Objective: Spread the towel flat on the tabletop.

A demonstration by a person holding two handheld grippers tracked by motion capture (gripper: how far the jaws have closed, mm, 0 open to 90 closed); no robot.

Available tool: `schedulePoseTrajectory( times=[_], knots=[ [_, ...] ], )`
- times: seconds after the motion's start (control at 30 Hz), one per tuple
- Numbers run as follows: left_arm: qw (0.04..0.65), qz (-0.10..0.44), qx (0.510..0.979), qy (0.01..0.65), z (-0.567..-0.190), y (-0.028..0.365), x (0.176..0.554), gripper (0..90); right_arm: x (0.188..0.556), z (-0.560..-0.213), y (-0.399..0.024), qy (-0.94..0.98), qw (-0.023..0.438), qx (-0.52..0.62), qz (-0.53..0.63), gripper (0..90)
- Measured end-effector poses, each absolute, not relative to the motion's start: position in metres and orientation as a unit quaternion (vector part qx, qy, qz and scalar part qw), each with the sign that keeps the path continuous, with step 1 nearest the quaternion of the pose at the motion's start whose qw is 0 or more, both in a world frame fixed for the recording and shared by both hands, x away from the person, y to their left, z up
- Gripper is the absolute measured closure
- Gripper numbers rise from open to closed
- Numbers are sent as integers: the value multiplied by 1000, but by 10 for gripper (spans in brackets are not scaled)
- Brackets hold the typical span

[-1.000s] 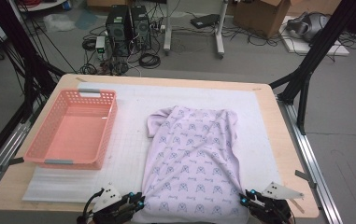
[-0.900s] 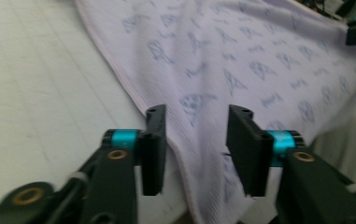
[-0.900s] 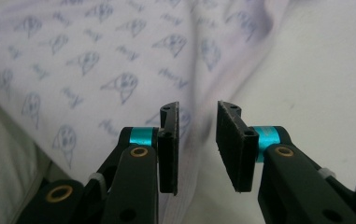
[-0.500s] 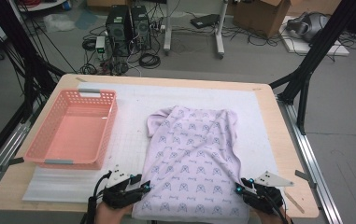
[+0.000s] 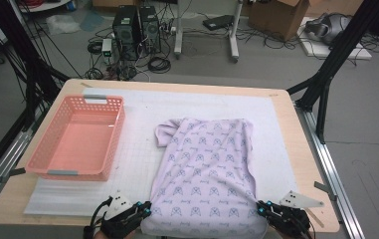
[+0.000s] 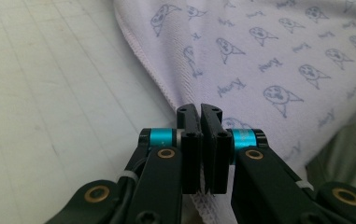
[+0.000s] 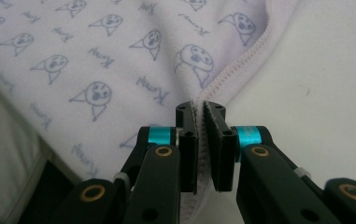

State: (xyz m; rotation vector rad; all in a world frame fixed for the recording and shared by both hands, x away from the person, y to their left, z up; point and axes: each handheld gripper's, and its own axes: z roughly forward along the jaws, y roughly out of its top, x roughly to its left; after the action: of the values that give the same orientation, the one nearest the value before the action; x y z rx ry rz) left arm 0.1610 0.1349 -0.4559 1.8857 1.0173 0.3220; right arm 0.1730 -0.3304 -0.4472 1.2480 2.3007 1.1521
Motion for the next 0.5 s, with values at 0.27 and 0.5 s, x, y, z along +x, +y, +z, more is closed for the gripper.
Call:
schedulePoseTrajectory(
  times=[0.27, 0.5],
  knots=[
    [503, 140, 745, 414, -449, 141, 168, 608, 166, -442, -334, 789, 148, 434, 409, 699],
    [496, 132, 745, 427, -446, 129, 217, 500, 185, -437, -342, 771, 177, 455, 409, 668]
  ],
)
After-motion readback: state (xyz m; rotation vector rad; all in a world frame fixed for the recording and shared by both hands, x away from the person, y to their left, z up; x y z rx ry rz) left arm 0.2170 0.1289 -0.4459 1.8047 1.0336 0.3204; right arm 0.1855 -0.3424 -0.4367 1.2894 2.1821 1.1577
